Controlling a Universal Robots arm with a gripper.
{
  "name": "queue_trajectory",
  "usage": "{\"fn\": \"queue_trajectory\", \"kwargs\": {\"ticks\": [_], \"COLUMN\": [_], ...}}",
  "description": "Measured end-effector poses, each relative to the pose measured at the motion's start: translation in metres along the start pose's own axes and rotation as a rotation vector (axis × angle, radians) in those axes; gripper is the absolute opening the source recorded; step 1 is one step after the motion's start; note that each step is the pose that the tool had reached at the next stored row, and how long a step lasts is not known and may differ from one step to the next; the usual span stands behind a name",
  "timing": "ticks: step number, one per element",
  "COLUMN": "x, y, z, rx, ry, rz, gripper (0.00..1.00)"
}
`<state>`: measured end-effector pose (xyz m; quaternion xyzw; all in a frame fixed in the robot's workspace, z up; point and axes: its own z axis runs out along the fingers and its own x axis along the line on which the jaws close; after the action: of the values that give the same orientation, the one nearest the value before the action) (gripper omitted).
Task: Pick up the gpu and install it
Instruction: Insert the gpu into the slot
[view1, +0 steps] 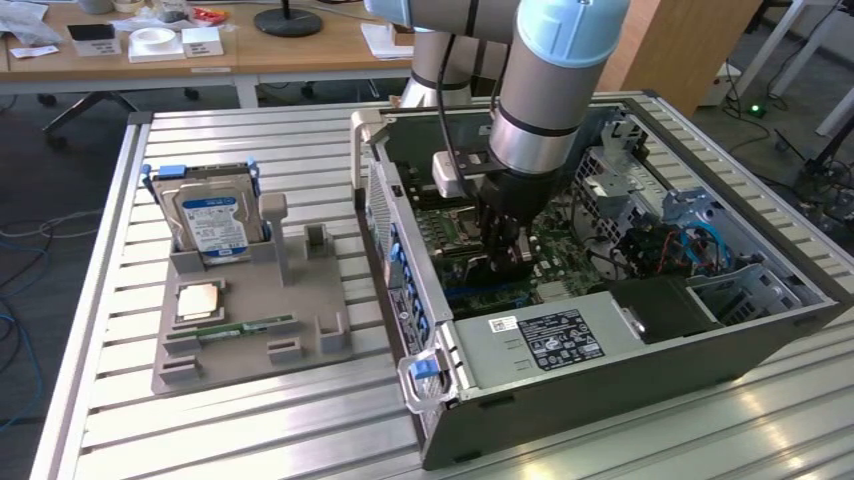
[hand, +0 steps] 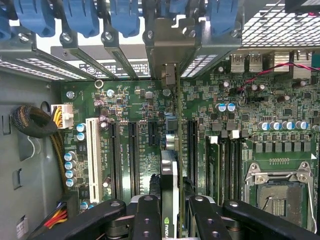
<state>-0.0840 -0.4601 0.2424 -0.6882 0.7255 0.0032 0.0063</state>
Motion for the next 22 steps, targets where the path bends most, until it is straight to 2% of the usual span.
{"fn": "queue_trajectory", "kwargs": {"ticks": [22], "x": [0.0000], "y": [0.0002], "z": [0.0023], "rx": [0.0000], "ry": [0.0000], "rz": [0.000], "gripper": [0.27]}}
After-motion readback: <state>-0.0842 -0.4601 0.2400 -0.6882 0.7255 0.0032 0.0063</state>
